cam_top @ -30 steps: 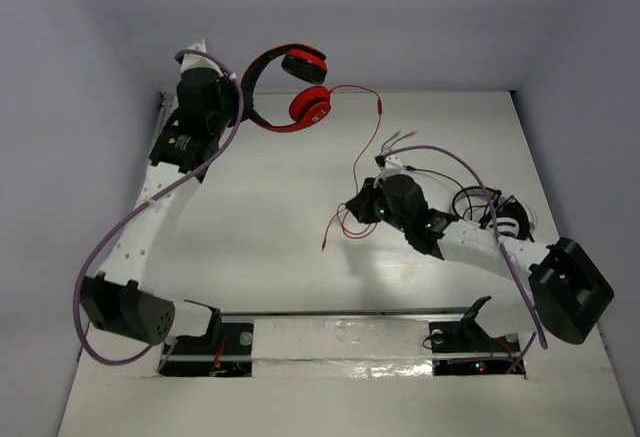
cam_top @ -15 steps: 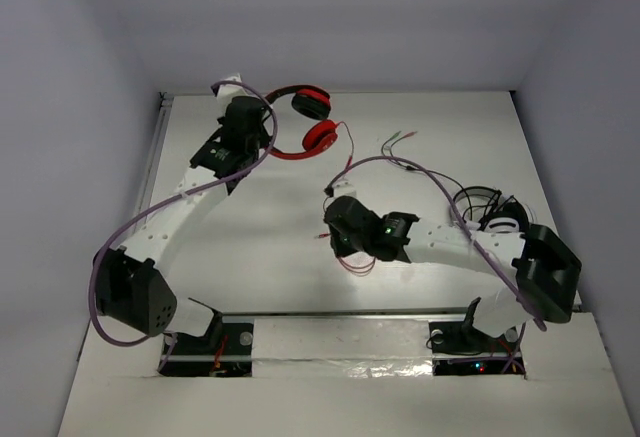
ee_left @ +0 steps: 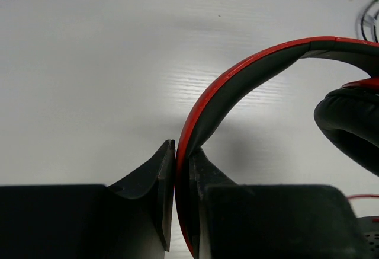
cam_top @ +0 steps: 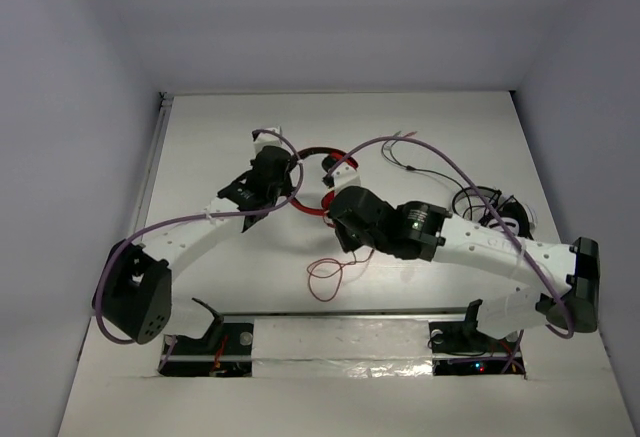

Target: Wrap the headphones

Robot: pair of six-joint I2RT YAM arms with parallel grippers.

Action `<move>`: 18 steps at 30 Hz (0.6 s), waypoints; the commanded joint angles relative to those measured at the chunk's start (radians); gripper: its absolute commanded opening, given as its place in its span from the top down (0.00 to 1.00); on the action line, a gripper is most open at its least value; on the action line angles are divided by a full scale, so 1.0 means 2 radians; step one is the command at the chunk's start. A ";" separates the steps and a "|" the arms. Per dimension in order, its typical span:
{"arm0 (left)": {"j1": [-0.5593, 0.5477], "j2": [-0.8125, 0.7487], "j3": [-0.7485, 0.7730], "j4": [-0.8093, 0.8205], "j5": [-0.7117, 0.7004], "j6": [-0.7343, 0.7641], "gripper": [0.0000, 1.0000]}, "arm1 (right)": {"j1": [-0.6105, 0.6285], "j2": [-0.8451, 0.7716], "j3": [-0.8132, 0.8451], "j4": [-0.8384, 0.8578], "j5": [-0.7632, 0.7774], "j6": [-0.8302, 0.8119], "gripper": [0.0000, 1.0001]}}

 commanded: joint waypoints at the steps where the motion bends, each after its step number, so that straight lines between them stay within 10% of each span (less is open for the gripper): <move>1: -0.001 -0.040 0.001 0.089 0.071 0.014 1.00 | -0.001 -0.020 0.043 -0.055 0.043 -0.032 1.00; 18: -0.040 0.015 0.029 0.089 0.203 0.085 1.00 | -0.027 -0.033 0.113 -0.099 0.060 -0.097 1.00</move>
